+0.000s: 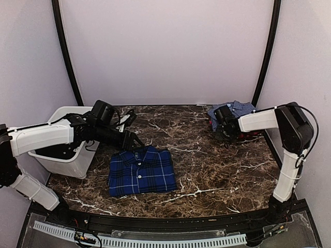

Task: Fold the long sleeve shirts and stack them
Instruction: Move the square-folded shirt to the center of the board.

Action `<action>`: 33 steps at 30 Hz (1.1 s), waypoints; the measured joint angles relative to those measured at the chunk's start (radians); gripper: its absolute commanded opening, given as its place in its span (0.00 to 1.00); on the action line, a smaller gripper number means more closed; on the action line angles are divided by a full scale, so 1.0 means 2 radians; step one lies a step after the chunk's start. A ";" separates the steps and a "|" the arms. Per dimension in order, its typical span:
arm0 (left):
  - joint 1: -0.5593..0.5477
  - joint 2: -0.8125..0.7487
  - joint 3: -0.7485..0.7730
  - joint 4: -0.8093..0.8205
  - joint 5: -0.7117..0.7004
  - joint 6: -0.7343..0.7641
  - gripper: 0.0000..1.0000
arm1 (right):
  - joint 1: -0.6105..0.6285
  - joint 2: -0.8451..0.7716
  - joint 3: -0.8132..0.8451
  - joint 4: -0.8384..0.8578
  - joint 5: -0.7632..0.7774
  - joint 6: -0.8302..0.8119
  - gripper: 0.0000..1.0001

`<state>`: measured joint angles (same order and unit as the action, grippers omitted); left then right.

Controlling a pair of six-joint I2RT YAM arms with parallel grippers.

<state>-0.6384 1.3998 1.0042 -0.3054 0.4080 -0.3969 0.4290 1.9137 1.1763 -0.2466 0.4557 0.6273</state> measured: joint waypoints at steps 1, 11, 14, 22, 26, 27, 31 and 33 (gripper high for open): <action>0.000 0.000 -0.002 0.001 0.002 -0.002 0.50 | 0.009 -0.013 -0.015 -0.001 -0.005 0.006 0.00; 0.000 -0.004 -0.036 0.014 0.017 -0.031 0.50 | 0.139 -0.056 -0.065 -0.002 -0.062 0.083 0.00; 0.000 -0.008 -0.046 0.018 0.020 -0.041 0.50 | 0.171 -0.056 -0.064 -0.002 -0.073 0.104 0.00; 0.000 -0.035 -0.069 0.024 0.016 -0.064 0.50 | 0.227 -0.056 -0.061 0.006 -0.094 0.145 0.00; 0.000 -0.054 -0.086 0.028 0.000 -0.079 0.50 | 0.234 -0.056 -0.060 0.012 -0.108 0.148 0.00; 0.000 -0.058 -0.089 0.028 -0.005 -0.082 0.50 | 0.234 -0.056 -0.060 0.012 -0.111 0.148 0.00; 0.000 -0.070 -0.094 0.027 -0.034 -0.094 0.51 | 0.234 -0.056 -0.060 0.015 -0.120 0.143 0.13; 0.000 -0.078 -0.097 0.024 -0.051 -0.099 0.51 | 0.234 -0.060 -0.060 0.019 -0.132 0.137 0.23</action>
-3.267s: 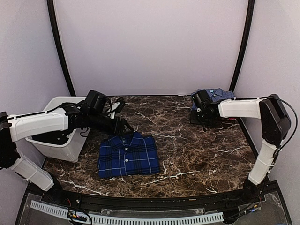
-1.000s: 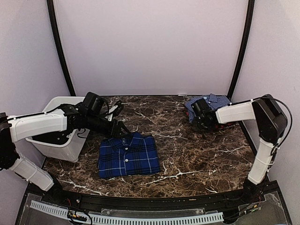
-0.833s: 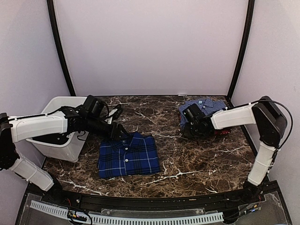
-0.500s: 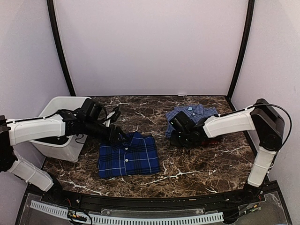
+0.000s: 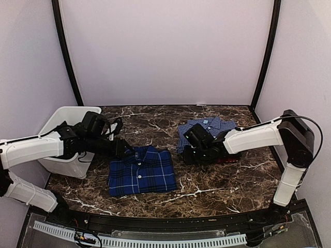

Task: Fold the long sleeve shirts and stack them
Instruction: Move the square-folded shirt to the center of the board, then pick up the square-folded shirt from the center of the board.

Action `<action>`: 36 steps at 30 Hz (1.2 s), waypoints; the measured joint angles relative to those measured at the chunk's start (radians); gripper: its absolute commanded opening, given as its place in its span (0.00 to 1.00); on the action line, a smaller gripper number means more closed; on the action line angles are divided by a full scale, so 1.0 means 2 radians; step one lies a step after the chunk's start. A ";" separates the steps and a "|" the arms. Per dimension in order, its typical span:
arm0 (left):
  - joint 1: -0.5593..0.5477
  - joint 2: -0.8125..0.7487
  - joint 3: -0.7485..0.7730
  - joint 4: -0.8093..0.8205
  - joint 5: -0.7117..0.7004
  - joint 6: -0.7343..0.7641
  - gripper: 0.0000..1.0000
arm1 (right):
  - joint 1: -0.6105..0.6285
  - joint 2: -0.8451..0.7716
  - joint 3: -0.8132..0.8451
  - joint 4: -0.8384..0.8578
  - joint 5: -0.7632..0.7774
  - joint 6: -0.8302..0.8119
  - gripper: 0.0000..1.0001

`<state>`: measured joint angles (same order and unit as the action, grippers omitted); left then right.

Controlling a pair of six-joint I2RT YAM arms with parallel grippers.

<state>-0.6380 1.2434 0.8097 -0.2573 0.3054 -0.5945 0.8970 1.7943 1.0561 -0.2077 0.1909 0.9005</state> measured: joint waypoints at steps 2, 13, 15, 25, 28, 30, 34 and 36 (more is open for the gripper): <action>0.000 -0.010 -0.005 -0.002 -0.020 -0.006 0.51 | 0.004 -0.008 0.000 0.004 -0.010 -0.008 0.35; 0.000 -0.058 -0.049 -0.035 -0.114 -0.042 0.57 | 0.041 -0.049 0.001 0.029 -0.048 -0.063 0.60; 0.000 -0.065 -0.061 -0.040 -0.123 -0.051 0.58 | 0.044 -0.049 0.001 0.030 -0.060 -0.072 0.62; 0.000 -0.081 -0.102 -0.068 -0.156 -0.085 0.63 | 0.054 -0.006 0.012 0.037 -0.109 -0.106 0.64; 0.000 -0.079 -0.109 -0.067 -0.158 -0.088 0.64 | 0.058 0.011 0.013 0.037 -0.111 -0.108 0.64; 0.000 -0.072 -0.112 -0.065 -0.158 -0.089 0.64 | 0.059 0.019 0.014 0.036 -0.110 -0.108 0.64; 0.000 -0.048 -0.123 -0.051 -0.157 -0.089 0.64 | 0.059 0.031 0.014 0.036 -0.107 -0.108 0.64; 0.000 -0.040 -0.127 -0.044 -0.152 -0.089 0.64 | 0.059 0.035 0.014 0.037 -0.106 -0.108 0.64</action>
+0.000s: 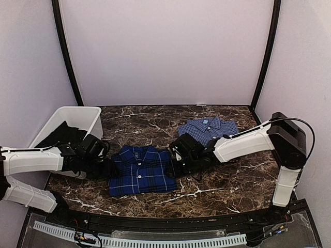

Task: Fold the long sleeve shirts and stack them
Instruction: Pick up the square-folded shirt from the center of the board.

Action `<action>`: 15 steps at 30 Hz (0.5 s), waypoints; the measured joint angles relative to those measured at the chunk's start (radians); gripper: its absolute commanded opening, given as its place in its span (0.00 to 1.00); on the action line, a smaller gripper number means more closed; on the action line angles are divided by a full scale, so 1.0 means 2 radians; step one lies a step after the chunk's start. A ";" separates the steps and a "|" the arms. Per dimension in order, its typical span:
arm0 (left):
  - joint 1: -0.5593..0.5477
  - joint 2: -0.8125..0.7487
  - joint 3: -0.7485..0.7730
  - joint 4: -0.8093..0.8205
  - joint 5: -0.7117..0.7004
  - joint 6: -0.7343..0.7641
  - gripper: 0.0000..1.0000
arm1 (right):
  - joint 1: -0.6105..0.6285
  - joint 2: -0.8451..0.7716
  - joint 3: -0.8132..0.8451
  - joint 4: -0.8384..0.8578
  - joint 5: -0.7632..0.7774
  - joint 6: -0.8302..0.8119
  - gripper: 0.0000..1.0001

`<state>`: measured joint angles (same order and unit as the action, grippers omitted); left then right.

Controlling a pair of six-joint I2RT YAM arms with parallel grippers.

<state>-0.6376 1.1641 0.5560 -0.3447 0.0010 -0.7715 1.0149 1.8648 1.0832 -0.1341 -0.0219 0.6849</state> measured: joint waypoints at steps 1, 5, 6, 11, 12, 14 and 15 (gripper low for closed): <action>0.000 0.005 -0.002 0.004 0.003 0.000 0.64 | 0.000 0.002 0.000 0.000 0.000 0.000 0.63; 0.000 0.025 -0.005 0.020 0.012 0.000 0.64 | 0.002 0.010 0.007 0.002 0.005 0.000 0.63; 0.000 0.030 -0.006 0.024 0.014 0.000 0.63 | 0.003 0.012 0.010 0.002 0.008 0.001 0.63; 0.000 0.046 -0.014 0.037 0.021 -0.005 0.62 | 0.009 0.025 0.026 -0.002 0.017 0.000 0.62; 0.000 0.048 -0.016 0.041 0.022 -0.006 0.62 | 0.010 0.029 0.032 -0.005 0.019 0.000 0.62; 0.000 0.049 -0.017 0.047 0.024 -0.008 0.62 | 0.015 0.039 0.049 -0.016 0.029 0.000 0.61; 0.000 0.050 -0.017 0.050 0.025 -0.009 0.61 | 0.017 0.040 0.051 -0.017 0.030 0.000 0.60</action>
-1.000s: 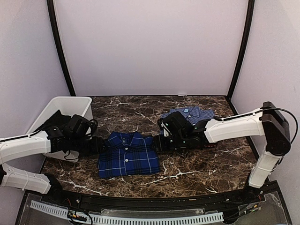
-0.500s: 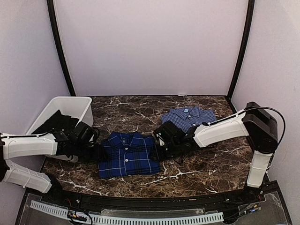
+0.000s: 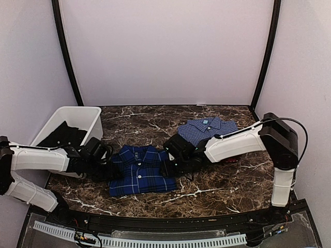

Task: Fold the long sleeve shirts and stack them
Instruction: Pick up the square-folded shirt from the center of the board.

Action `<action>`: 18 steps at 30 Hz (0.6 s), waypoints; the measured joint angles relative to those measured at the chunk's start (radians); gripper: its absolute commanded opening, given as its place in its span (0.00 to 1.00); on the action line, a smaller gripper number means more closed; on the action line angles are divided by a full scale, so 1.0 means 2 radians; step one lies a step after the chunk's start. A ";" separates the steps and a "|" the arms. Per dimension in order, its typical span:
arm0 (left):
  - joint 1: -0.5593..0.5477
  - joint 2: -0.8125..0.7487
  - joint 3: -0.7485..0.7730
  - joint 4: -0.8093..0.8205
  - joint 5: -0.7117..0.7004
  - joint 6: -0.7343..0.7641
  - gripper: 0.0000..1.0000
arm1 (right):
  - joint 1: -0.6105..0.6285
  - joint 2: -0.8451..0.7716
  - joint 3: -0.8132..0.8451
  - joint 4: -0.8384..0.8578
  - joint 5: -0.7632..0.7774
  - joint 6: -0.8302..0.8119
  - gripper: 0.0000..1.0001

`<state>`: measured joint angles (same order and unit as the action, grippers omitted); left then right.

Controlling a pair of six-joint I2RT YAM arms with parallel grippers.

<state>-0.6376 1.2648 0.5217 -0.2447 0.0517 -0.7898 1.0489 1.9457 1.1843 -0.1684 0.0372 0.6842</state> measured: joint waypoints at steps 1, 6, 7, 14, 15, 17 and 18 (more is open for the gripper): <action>0.000 0.002 0.000 0.005 0.002 -0.001 0.61 | 0.004 0.005 0.009 -0.007 0.006 0.000 0.60; 0.001 0.009 0.000 0.021 0.009 -0.006 0.51 | 0.014 0.019 0.030 -0.022 0.023 -0.003 0.51; 0.001 0.010 0.000 0.023 0.010 -0.008 0.48 | 0.014 0.020 0.031 -0.024 0.025 -0.003 0.49; 0.002 0.024 0.000 0.032 0.023 -0.016 0.15 | 0.014 0.022 0.035 -0.037 0.031 -0.002 0.33; 0.002 0.025 0.000 0.033 0.026 -0.018 0.09 | 0.014 0.023 0.037 -0.039 0.031 -0.004 0.28; 0.003 0.025 0.000 0.032 0.031 -0.019 0.02 | 0.015 0.028 0.045 -0.043 0.029 -0.002 0.17; 0.003 0.025 0.000 0.032 0.032 -0.019 0.01 | 0.015 0.031 0.049 -0.045 0.027 -0.002 0.12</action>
<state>-0.6323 1.3140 0.5209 -0.1799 0.1158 -0.8288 1.0790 2.0075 1.2816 -0.2588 0.0921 0.6804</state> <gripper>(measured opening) 0.080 0.242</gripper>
